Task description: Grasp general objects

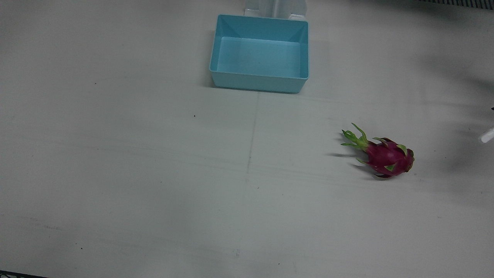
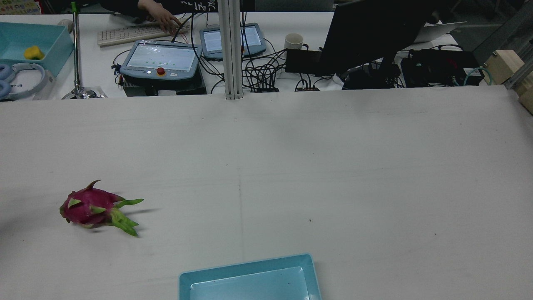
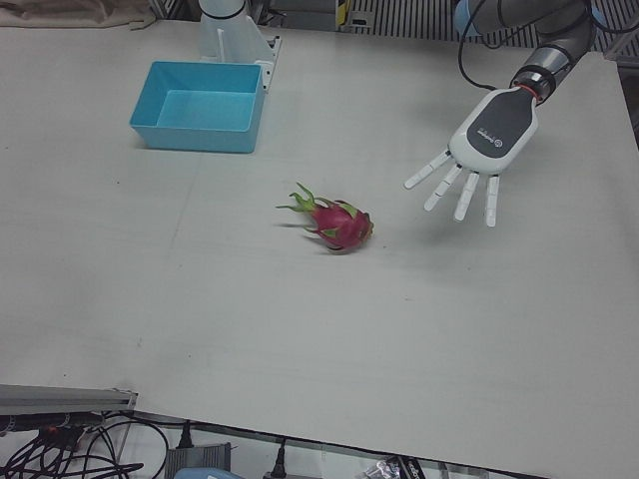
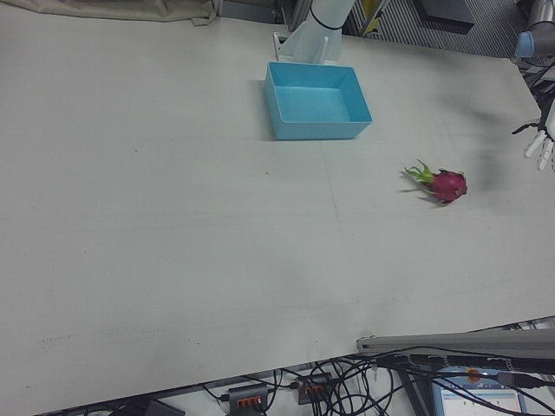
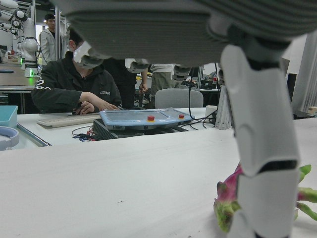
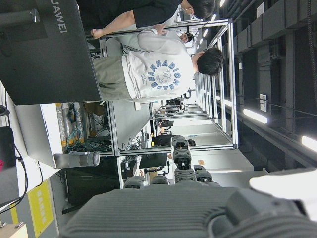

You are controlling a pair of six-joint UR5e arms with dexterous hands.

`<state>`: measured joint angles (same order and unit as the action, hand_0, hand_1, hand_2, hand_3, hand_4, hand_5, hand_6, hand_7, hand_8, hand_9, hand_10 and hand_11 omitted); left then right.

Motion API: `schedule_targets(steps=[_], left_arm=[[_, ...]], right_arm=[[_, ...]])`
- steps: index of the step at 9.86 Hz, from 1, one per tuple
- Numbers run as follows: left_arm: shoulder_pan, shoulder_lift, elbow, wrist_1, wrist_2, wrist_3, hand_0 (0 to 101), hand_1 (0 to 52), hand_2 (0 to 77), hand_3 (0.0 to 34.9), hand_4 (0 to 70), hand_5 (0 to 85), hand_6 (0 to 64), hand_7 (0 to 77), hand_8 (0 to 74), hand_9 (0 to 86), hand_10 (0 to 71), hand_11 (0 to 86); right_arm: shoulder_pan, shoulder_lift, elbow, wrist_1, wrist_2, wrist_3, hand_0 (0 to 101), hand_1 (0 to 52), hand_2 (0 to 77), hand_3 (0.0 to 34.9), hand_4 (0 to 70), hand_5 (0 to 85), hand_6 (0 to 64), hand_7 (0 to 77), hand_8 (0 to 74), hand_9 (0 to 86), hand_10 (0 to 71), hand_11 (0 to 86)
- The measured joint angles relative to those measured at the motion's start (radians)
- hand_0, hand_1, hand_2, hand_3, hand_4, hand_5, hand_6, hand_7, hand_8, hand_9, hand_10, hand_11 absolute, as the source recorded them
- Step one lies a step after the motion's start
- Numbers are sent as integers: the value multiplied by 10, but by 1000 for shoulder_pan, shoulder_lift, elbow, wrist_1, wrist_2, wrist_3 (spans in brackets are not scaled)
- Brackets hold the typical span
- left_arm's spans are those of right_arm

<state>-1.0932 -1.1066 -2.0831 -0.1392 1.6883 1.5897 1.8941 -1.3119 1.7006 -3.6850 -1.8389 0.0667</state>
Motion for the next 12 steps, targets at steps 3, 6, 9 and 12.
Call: schedule_targets(steps=[3,6,9,12], left_arm=[[10,50,-10,-13,1,20,803,0,240,303,0,27,11,49,11,11,11,11],[12,204,-25,-192,-22,12,804,0,267,301,0,22,5,38,11,11,11,11],[15,225,-99,-190,-61,14,807,0,305,302,0,104,5,76,11,11,11,11],[17,128,-176,29,-92,12,808,0,327,301,0,147,11,93,11,11,11,11]], right_arm=[[0,0,0,0,0,0,0,54,16,0,0,11,0,0,0,5,0,5],[0,0,0,0,0,0,0,54,16,0,0,11,0,0,0,5,0,5],[0,0,0,0,0,0,0,54,16,0,0,11,0,0,0,5,0,5],[0,0,0,0,0,0,0,54,16,0,0,11,0,0,0,5,0,5]])
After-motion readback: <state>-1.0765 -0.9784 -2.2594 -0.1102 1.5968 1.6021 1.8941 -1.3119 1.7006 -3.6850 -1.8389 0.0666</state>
